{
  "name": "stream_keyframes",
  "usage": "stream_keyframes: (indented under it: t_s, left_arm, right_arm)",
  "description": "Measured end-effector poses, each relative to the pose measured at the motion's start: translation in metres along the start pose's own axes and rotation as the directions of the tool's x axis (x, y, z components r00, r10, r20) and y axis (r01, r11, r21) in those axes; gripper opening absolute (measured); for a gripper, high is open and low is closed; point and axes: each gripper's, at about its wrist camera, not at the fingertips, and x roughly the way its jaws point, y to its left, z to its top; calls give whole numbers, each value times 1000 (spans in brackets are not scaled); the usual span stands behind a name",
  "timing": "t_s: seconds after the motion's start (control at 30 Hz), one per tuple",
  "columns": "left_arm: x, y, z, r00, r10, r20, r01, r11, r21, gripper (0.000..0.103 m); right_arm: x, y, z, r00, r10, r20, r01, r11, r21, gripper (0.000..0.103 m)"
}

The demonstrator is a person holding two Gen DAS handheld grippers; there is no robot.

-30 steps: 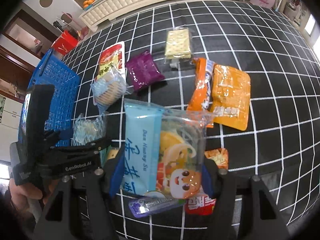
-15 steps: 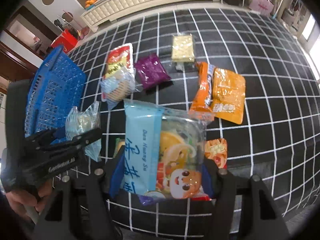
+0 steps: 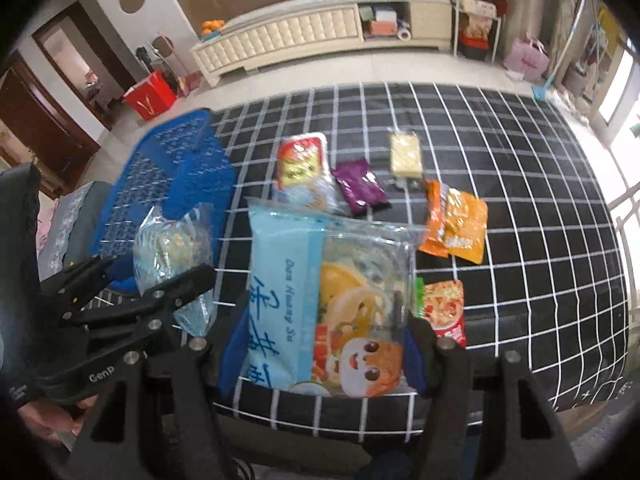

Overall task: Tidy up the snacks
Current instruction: 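Drop the striped bag into the basket with the left tool while the right tool carries the pastry pack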

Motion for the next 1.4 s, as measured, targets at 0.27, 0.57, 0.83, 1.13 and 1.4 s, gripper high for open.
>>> stream_keyframes:
  t_s: [0.27, 0.57, 0.83, 1.13, 1.4]
  left_arm:
    - [-46, 52, -3, 997, 15, 73, -14, 1000, -11, 63]
    - [-61, 125, 6, 995, 61, 78, -60, 998, -23, 63]
    - [-41, 165, 30, 996, 76, 47, -73, 995, -67, 64]
    - [-2, 181, 68, 996, 69, 49, -66, 995, -69, 71]
    - [2, 190, 80, 996, 63, 64, -58, 995, -81, 82]
  right_arm:
    - [-15, 61, 10, 997, 18, 68, -13, 997, -75, 69]
    - [17, 120, 38, 994, 78, 81, -68, 990, -119, 69]
    - [47, 148, 56, 997, 50, 55, -39, 981, -188, 69]
    - [69, 143, 81, 998, 44, 55, -34, 984, -173, 69]
    - [81, 145, 85, 999, 41, 25, -36, 984, -173, 69]
